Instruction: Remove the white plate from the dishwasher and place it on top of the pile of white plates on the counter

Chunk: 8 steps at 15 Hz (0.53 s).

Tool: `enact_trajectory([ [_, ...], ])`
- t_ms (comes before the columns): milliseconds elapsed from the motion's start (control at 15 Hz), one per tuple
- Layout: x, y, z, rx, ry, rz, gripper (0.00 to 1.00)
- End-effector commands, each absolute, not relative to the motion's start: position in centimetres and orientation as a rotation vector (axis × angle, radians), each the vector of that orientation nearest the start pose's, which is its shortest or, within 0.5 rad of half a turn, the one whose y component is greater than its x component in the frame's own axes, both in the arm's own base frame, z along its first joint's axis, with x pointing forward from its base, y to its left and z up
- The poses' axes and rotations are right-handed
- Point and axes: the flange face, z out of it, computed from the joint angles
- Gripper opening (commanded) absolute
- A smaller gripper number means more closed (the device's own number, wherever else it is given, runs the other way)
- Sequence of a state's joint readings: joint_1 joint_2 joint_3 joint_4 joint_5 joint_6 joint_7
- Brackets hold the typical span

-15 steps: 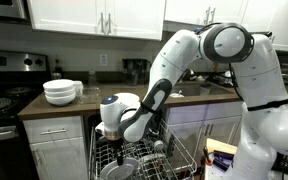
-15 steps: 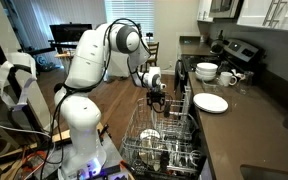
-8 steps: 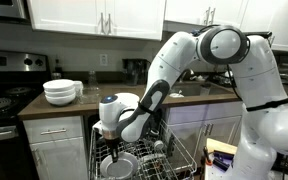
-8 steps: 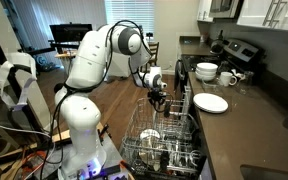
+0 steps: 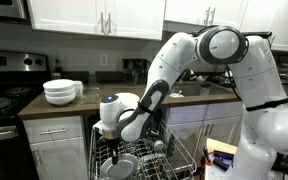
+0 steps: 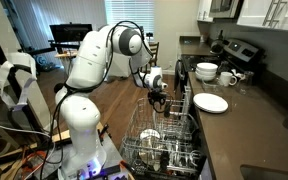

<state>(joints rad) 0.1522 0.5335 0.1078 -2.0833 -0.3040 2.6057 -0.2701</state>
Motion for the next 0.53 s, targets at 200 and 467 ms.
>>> enact_trajectory([
  [200, 56.27, 15.4, 16.8, -2.997, -1.21, 0.036, 0.46],
  [467, 56.3, 15.45, 17.1, -3.0, -1.207, 0.065, 0.32],
])
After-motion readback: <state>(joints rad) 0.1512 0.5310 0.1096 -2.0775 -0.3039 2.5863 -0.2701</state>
